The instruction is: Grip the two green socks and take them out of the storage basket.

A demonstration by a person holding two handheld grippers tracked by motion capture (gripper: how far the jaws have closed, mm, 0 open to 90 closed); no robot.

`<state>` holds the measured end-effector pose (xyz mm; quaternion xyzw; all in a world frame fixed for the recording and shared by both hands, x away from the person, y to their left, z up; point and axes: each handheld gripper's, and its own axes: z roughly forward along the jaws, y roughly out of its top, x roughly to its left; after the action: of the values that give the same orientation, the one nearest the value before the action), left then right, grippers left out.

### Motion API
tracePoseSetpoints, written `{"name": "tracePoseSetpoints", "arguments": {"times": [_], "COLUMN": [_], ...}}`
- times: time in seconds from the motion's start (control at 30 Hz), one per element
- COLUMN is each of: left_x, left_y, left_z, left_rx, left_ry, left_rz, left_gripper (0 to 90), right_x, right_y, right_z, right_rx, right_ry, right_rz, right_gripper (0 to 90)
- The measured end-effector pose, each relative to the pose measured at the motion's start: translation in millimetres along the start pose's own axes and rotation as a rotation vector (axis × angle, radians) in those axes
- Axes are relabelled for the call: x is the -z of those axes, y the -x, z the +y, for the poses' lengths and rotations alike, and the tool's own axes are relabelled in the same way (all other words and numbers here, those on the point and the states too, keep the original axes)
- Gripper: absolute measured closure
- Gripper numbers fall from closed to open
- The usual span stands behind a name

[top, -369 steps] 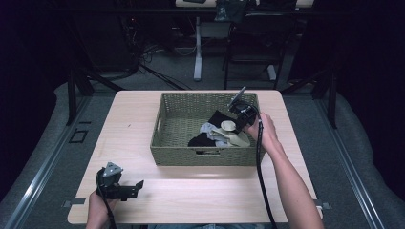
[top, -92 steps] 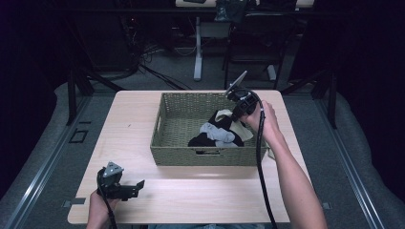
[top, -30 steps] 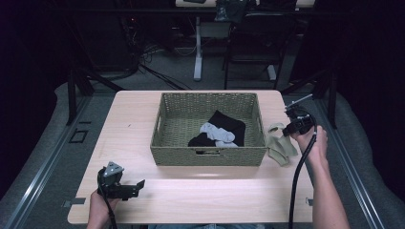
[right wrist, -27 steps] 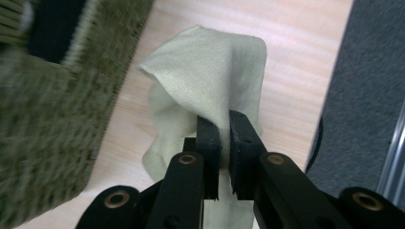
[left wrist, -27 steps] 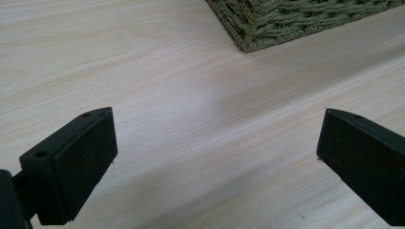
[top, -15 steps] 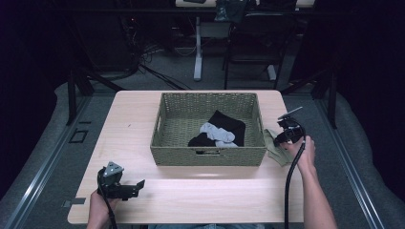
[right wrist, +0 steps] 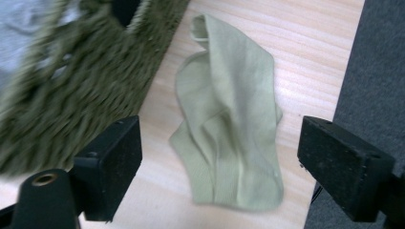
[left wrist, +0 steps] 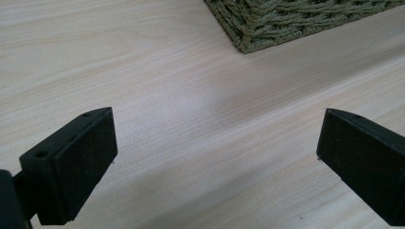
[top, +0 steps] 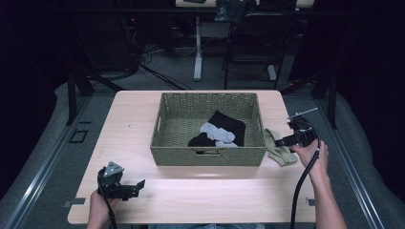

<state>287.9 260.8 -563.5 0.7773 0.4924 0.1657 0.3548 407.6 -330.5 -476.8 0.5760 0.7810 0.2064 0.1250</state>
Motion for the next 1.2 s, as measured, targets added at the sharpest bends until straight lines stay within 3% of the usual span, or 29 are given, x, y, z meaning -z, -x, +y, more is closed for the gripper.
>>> {"name": "tracePoseSetpoints", "arguments": {"times": [0.3, 0.5, 0.93, 1.2], "left_x": [-0.5, -0.4, -0.8, -0.6], "left_y": [0.5, 0.2, 0.9, 1.0], "left_z": [0.3, 0.3, 0.5, 1.1], "left_rx": [-0.002, -0.007, -0.006, -0.010], "left_ry": [0.001, -0.001, -0.002, -0.004], "left_rz": [-0.003, -0.004, -0.010, -0.011], "left_gripper": [0.1, 0.1, 0.1, 0.1], "right_x": [28.9, 35.0, 16.0, 5.0], "right_y": [-18.5, -30.3, -49.2, -46.6], "right_z": [-25.7, -41.8, -90.0, -104.1], "right_rx": [0.040, 0.072, 0.085, 0.079], "right_ry": [0.068, 0.086, 0.073, 0.033], "right_rz": [0.002, 0.000, 0.013, 0.022], "right_gripper": [6.4, 6.4, 5.6, 5.0]}}
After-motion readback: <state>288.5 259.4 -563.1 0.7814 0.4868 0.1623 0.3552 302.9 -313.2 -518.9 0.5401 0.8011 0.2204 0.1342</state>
